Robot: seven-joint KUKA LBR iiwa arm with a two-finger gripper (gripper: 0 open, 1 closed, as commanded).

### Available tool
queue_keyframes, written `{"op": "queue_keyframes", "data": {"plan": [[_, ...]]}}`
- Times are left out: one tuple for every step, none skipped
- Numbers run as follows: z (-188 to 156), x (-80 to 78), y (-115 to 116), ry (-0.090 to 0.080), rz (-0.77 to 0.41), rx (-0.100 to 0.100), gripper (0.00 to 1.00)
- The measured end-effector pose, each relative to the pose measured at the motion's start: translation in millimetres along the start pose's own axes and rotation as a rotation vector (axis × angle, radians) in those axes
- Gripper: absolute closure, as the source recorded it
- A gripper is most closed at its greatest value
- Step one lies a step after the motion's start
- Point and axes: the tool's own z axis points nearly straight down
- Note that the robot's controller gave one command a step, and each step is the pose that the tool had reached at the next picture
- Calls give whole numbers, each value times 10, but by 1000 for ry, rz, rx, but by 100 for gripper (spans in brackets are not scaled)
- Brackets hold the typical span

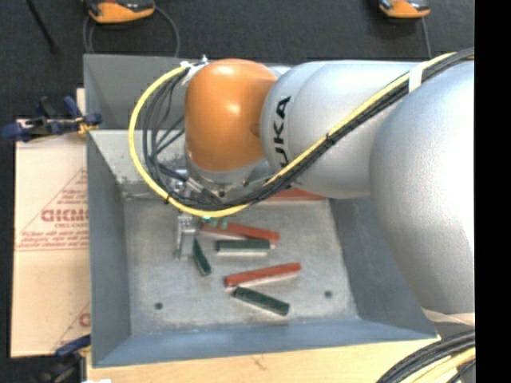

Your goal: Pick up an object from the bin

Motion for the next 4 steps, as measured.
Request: {"op": "queue_keyframes", "data": {"plan": [[747,-205,-986,-3,-217,5,0],[1132,-537,-1450,-8,-118,0,0],[1072,-562,-1434,-17,-117,0,100],[-232,-564,-1421,-15,-436,4,100]]}}
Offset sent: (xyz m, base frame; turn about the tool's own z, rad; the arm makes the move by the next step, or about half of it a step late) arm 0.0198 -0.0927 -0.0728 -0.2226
